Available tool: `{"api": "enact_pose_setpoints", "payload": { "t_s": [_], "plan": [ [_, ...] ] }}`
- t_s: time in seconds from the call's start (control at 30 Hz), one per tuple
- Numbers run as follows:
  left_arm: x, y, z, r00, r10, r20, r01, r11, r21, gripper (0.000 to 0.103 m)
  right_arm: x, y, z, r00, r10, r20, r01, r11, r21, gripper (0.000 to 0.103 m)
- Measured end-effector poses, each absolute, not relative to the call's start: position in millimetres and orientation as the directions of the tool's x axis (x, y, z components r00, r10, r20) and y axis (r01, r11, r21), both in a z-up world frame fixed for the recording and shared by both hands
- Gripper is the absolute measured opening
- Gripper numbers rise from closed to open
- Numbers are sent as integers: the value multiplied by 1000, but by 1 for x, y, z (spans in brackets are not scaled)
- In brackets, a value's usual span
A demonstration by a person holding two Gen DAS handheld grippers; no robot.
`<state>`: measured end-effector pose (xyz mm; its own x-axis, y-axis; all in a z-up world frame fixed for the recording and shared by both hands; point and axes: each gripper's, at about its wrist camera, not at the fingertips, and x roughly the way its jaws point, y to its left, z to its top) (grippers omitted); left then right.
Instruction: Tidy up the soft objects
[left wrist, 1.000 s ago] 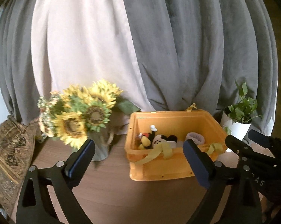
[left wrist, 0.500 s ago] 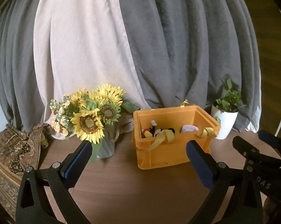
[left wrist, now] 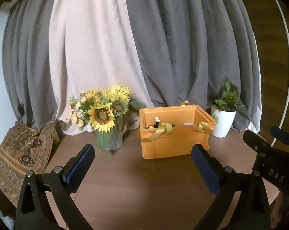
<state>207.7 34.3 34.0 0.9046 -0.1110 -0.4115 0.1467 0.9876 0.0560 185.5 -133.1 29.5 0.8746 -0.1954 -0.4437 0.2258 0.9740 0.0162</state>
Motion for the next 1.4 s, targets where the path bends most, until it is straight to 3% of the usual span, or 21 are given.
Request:
{"api": "enact_pose_setpoints", "payload": {
  "t_s": [0.67, 1.4],
  "plan": [
    [87, 29, 43, 926, -69, -371, 95, 994, 52, 103, 75, -148, 41, 906, -128, -404, 157, 987, 37, 85],
    [42, 25, 48, 929, -80, -362, 102, 994, 42, 103, 27, -157, 50, 919, -121, -374, 147, 988, 43, 85]
  ]
}}
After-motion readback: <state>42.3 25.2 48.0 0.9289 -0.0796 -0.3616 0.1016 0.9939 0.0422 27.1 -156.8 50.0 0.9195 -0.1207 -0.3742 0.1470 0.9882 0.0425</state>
